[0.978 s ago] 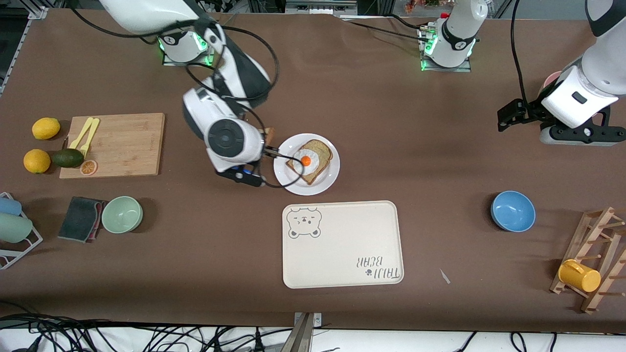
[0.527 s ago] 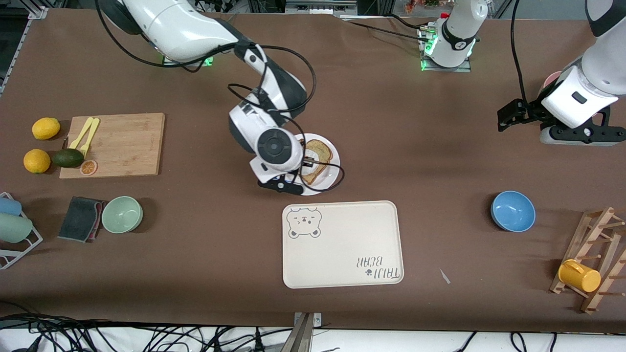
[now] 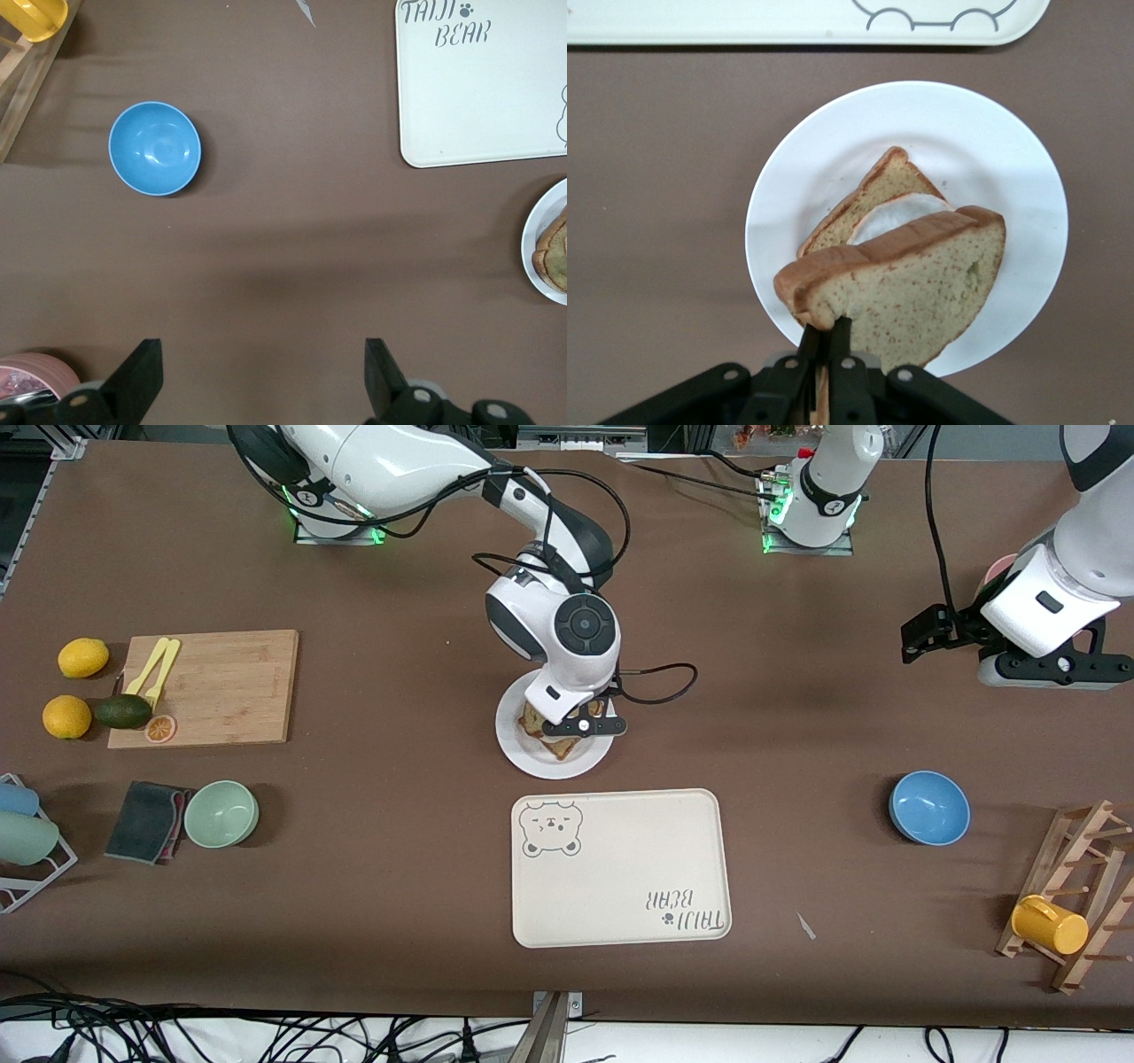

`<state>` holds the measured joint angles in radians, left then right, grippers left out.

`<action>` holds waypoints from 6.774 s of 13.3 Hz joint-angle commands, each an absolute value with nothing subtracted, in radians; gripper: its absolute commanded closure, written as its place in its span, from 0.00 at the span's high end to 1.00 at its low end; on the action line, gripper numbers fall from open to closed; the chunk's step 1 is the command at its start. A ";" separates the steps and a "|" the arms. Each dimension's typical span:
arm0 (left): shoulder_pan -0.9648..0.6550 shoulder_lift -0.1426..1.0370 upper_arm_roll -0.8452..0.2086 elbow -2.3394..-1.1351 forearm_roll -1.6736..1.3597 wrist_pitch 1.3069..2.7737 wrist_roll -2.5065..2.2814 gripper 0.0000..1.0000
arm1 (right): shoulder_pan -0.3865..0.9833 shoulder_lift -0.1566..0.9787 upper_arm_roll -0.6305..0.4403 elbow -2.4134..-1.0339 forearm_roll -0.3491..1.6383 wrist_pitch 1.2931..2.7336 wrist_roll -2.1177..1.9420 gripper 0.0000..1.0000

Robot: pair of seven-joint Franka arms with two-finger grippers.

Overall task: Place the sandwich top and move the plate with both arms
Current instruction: 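Lower the bread onto the sandwich and open the right gripper, then raise the right gripper away while the left gripper reaches the plate rim, then close the left gripper on the white plate rim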

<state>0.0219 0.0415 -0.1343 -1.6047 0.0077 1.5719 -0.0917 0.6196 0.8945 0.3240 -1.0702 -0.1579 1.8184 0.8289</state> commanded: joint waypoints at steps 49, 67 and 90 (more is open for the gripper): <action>-0.158 0.642 -0.156 -1.624 -0.751 1.830 0.122 0.95 | -0.038 0.078 0.186 -1.663 -0.021 1.697 0.141 1.00; -0.290 0.733 -0.163 -1.810 -1.175 2.158 0.596 0.57 | -0.035 0.101 0.020 -1.618 0.025 1.700 -0.020 1.00; -0.290 0.752 -0.164 -1.807 -1.204 2.175 0.650 0.00 | -0.029 0.124 0.034 -1.557 -0.025 1.674 -0.026 1.00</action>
